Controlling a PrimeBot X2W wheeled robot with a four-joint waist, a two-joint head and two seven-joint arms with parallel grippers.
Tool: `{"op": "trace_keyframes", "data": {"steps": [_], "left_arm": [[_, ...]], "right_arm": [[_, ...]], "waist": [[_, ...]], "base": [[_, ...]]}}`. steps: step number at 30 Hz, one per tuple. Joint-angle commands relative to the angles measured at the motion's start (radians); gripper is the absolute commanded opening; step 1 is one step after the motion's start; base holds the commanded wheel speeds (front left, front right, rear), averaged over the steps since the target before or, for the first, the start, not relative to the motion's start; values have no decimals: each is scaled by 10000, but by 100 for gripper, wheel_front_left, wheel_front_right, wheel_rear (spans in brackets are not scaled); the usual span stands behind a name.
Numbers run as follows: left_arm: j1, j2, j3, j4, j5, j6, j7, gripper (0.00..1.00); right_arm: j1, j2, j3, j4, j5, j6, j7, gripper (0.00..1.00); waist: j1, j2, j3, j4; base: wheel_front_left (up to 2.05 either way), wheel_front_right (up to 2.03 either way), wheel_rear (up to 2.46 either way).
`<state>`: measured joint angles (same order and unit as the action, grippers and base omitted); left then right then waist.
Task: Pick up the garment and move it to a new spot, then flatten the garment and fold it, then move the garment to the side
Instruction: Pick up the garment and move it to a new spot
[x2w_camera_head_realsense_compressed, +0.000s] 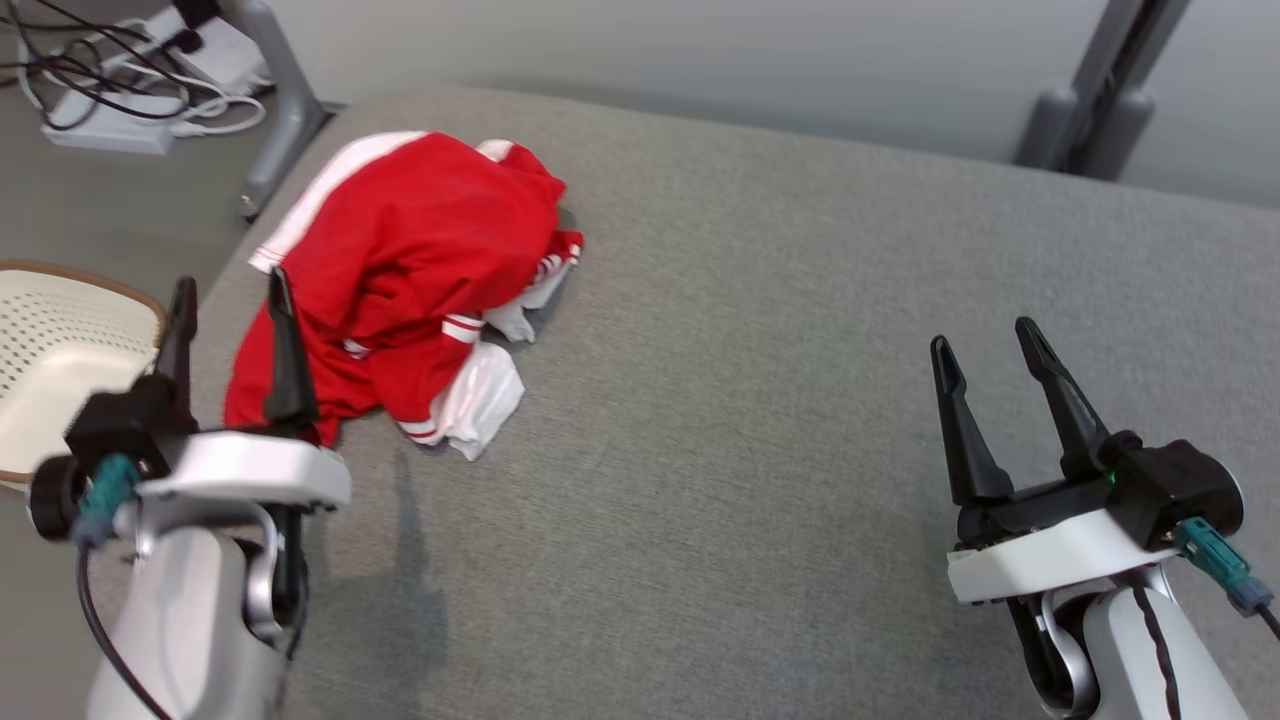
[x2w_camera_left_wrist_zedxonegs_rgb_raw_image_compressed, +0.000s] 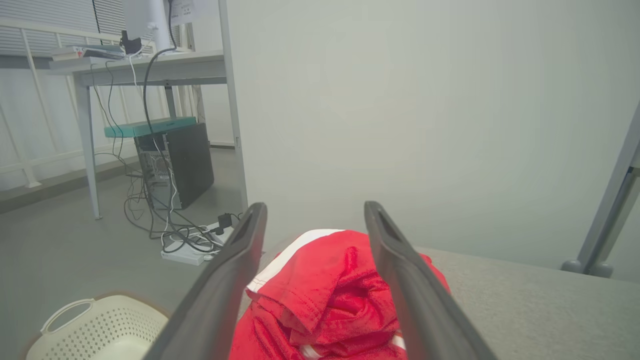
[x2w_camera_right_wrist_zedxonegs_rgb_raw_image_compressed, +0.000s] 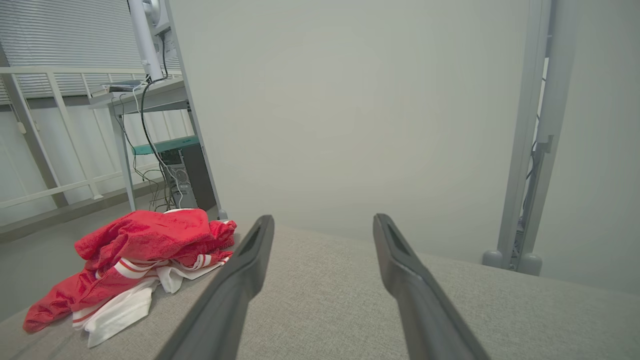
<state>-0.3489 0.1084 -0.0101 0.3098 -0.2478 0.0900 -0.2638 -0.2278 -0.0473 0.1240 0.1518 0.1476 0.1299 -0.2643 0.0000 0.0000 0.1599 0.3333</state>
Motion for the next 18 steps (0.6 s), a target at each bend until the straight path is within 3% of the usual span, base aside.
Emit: {"op": "trace_keyframes", "data": {"steps": [1, 5, 9, 14, 18], "left_arm": [[-391, 143, 23, 351, -90, -179, 145, 100], [-2012, 891, 188, 1681, -337, -713, 729, 100], [-3263, 1411, -134, 2937, -297, -1259, 1971, 100], [-4351, 1782, -344, 4311, -529, -1672, 3525, 100], [-4909, 2026, -528, 5127, -479, -1779, 4156, 100]], "right_arm": [[-121, -65, 2, -74, -91, 15, -9, 100], [-416, -155, 128, -239, -156, 15, -9, 100], [-631, -245, 195, -354, -147, 15, -9, 100], [-813, -319, 388, -454, -115, 15, -9, 100], [-935, -349, 487, -487, -71, 15, -9, 100]], "waist": [[0, 0, 636, -550], [0, 0, 1185, -913], [0, 0, 1596, -1170], [0, 0, 1982, -1478], [0, 0, 2202, -1714]], "base": [[0, 0, 0], [0, 0, 0], [0, 0, 0], [0, 0, 0], [0, 0, 0]]}}
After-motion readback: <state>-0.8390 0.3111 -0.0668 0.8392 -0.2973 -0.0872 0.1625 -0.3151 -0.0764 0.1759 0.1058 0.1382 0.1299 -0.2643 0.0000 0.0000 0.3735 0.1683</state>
